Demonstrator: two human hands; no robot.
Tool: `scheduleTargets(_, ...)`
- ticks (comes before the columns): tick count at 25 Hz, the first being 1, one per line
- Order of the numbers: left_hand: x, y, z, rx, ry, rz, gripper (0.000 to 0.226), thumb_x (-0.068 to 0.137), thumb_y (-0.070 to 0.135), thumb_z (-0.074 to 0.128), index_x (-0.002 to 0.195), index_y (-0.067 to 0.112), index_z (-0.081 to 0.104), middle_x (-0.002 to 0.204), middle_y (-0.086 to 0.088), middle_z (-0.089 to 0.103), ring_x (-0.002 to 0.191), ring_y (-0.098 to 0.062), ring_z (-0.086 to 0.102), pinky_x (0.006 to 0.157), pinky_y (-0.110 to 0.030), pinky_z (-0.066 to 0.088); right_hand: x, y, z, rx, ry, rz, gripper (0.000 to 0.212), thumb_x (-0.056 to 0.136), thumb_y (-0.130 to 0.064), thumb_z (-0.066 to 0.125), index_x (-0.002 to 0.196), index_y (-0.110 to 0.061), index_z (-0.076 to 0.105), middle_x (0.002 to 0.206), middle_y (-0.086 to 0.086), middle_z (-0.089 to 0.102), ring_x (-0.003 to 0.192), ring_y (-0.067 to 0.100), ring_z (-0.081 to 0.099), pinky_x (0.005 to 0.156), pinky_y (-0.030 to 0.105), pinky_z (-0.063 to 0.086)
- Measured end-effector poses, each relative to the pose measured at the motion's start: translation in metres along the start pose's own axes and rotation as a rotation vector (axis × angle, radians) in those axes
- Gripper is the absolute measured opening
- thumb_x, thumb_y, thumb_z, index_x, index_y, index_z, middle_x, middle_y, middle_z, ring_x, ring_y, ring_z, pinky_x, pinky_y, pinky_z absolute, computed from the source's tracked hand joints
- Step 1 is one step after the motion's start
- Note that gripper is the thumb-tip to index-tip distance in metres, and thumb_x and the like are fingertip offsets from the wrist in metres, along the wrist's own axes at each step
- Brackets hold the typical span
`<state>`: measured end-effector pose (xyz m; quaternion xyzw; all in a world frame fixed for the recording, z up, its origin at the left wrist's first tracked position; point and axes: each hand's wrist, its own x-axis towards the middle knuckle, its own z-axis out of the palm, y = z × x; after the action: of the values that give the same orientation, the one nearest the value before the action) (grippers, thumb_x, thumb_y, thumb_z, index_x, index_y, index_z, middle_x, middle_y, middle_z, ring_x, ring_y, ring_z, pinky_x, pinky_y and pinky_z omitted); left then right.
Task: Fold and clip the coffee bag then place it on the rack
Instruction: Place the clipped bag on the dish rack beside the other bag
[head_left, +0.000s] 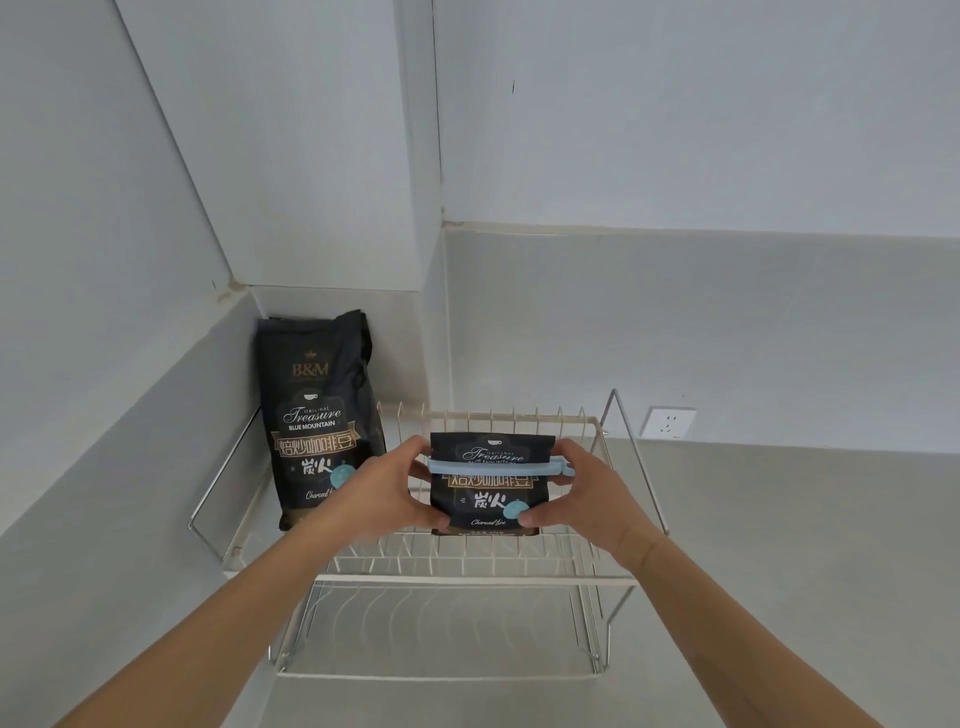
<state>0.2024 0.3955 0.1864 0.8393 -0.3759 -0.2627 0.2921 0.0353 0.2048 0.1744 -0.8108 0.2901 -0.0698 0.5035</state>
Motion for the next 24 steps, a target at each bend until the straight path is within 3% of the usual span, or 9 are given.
scheduleTargets(3,-0.001,-0.001,0.001,-0.004,-0.006,-0.01,0.069,0.065,0.023,0.086,0.117,0.039,0.044,0.101,0.02,0.06,0.076,-0.007,0.065,0.056,-0.011,0.049,0.001,0.0,0.0,-0.045,0.0,0.009,0.068,0.056,-0.019,0.09,0.111,-0.03,0.052,0.109,-0.011,0.066,0.108,0.014,0.057,0.096,0.044,0.049)
scheduleTargets(7,-0.009,0.008,-0.012,0.058,-0.043,-0.025,0.066,0.072,0.032,0.082,0.126,0.037,0.044,0.114,0.015,0.06,0.081,-0.009,0.064,0.063,-0.021,0.053,-0.001,-0.003,0.001,-0.024,-0.035,-0.007,0.068,0.055,-0.026,0.09,0.11,-0.033,0.051,0.113,-0.012,0.063,0.113,0.018,0.056,0.097,0.046,0.049)
scheduleTargets(10,-0.017,0.022,-0.033,0.204,0.079,0.064,0.067,0.071,0.046,0.078,0.13,0.044,0.045,0.113,0.018,0.059,0.076,-0.004,0.058,0.064,-0.022,0.048,-0.003,-0.003,0.001,0.005,-0.039,-0.023,0.07,0.057,-0.028,0.09,0.114,-0.035,0.05,0.118,-0.01,0.063,0.116,0.018,0.054,0.098,0.049,0.049)
scheduleTargets(12,-0.018,0.033,-0.041,0.226,0.152,0.19,0.056,0.072,0.049,0.076,0.122,0.046,0.053,0.107,0.02,0.061,0.084,-0.002,0.055,0.07,-0.027,0.049,-0.003,-0.003,0.002,0.014,-0.039,-0.031,0.071,0.058,-0.027,0.09,0.116,-0.034,0.051,0.118,-0.009,0.064,0.117,0.019,0.054,0.098,0.049,0.049)
scheduleTargets(18,-0.002,0.053,-0.042,0.401,0.092,0.375,0.017,0.086,0.04,0.066,0.103,0.04,0.065,0.093,0.013,0.064,0.088,-0.006,0.052,0.075,-0.03,0.045,-0.001,0.0,0.003,0.009,-0.056,-0.032,0.072,0.056,-0.024,0.091,0.114,-0.038,0.05,0.114,-0.012,0.064,0.109,0.016,0.057,0.086,0.034,0.052)
scheduleTargets(21,0.004,0.055,-0.044,0.478,0.089,0.393,0.012,0.092,0.034,0.058,0.102,0.038,0.061,0.091,0.01,0.067,0.085,-0.012,0.058,0.073,-0.031,0.047,0.003,0.0,0.005,0.002,-0.039,-0.018,0.073,0.056,-0.025,0.091,0.114,-0.039,0.049,0.112,-0.013,0.063,0.108,0.014,0.057,0.089,0.037,0.05)
scheduleTargets(24,0.013,0.059,-0.049,0.595,0.093,0.393,0.011,0.095,0.034,0.052,0.104,0.036,0.058,0.087,0.007,0.069,0.078,-0.016,0.06,0.066,-0.03,0.038,0.006,-0.003,0.004,-0.025,-0.028,-0.027,0.07,0.055,-0.03,0.09,0.11,-0.041,0.049,0.102,-0.018,0.063,0.102,0.012,0.059,0.082,0.03,0.049)
